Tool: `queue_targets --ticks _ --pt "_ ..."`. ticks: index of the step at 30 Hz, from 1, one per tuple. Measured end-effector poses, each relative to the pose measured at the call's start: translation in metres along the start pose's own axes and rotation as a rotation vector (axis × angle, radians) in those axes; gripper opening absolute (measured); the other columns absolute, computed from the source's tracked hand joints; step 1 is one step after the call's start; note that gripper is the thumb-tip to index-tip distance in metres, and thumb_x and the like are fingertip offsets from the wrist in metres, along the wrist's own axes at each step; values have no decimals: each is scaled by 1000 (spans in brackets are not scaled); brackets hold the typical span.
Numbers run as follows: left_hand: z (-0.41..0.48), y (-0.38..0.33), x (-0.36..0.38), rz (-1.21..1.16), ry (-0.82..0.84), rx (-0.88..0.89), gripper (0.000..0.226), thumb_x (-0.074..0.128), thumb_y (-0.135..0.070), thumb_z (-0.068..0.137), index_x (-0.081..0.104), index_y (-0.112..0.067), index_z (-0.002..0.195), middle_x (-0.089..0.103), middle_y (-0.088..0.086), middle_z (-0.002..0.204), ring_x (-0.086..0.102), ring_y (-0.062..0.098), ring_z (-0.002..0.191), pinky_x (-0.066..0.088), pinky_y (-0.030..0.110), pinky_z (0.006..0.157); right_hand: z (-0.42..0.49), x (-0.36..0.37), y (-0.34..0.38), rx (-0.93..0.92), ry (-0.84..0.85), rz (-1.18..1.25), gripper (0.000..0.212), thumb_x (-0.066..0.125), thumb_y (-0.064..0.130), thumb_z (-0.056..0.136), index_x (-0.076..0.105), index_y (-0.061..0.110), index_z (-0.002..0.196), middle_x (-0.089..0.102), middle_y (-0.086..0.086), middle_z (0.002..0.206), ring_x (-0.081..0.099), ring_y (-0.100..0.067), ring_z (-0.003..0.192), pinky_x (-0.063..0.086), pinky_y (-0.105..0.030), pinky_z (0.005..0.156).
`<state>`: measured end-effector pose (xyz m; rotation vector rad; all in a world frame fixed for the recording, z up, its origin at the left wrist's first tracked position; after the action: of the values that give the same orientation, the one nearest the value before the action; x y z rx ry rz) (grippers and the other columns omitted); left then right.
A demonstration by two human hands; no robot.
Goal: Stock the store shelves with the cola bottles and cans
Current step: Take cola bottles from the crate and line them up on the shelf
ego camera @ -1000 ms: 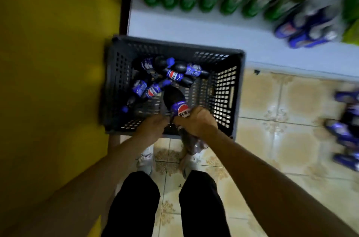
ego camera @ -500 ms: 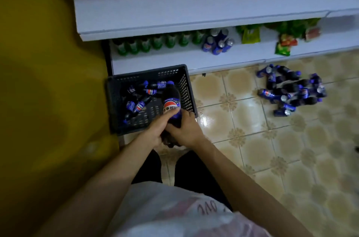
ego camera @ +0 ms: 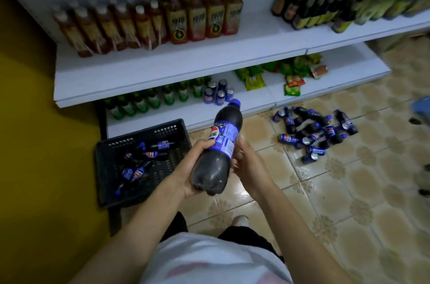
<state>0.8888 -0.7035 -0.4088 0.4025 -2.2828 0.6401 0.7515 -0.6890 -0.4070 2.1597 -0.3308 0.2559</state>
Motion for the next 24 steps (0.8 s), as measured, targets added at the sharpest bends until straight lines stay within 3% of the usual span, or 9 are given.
queue_targets --ticks 1,3,5,7,11,16,20,22,24 --pt "5 9 18 -13 45 7 45 74 -31 60 74 2 91 70 20 86 70 27 72 58 32 65 -2 -12 14 -30 33 -2 67 56 56 80 59 2 121 59 -1 69 46 -10 50 44 -23 50" --pt "12 25 51 -55 118 25 50 80 -28 56 73 2 95 69 22 87 69 28 74 58 33 66 -6 -35 37 -80 81 9 71 57 56 79 59 0 123 66 -15 95 60 -24 76 51 -38 77" --pt "15 34 78 -13 125 109 49 80 -29 55 73 1 93 69 22 83 69 27 71 58 32 65 -7 -55 56 -122 86 1 75 57 57 78 57 -2 124 64 -20 107 55 -30 92 42 -46 89" --pt "17 34 97 105 -1 273 47 76 -27 55 70 -2 94 70 18 79 68 22 66 56 28 59 -4 -70 69 -127 74 -35 82 52 65 76 55 1 127 66 -14 104 59 -23 83 47 -36 80" --pt "17 9 117 518 -354 695 54 80 -28 55 62 -25 105 72 -1 95 68 12 79 53 25 67 9 -85 88 -64 93 -86 87 40 75 73 52 14 133 68 -8 118 64 -21 109 42 -43 103" --pt "17 -42 119 794 -511 947 65 83 -36 54 54 -39 113 68 -11 105 68 5 90 55 22 75 36 -40 133 -160 319 -150 70 49 66 78 56 15 126 72 -2 102 68 -12 88 54 -28 77" --pt "28 -101 122 839 -526 1080 68 78 -38 56 52 -39 118 67 -15 105 67 4 92 55 25 77 65 1 187 -235 462 -366 51 67 42 80 58 17 123 70 -4 115 68 -20 101 56 -29 81" --pt "32 -136 128 836 -535 1146 65 75 -38 55 50 -48 115 66 -23 104 66 0 91 53 17 73 85 22 218 -284 485 -409 43 69 31 82 59 16 121 70 -6 111 71 -16 88 56 -26 69" --pt "35 -174 134 841 -543 1208 65 75 -35 56 50 -48 115 66 -25 102 65 -3 90 51 13 71 103 45 247 -341 489 -440 36 69 23 86 59 15 119 70 -8 108 70 -19 77 58 -36 65"
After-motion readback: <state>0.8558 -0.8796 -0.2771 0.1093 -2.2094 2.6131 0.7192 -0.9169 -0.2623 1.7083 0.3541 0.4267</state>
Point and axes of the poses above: each hand's wrist, its own z-axis towards the middle knuckle, its own x-axis out of the palm, y = z × x, the point moved 1 cm from there along z, towards the middle knuckle
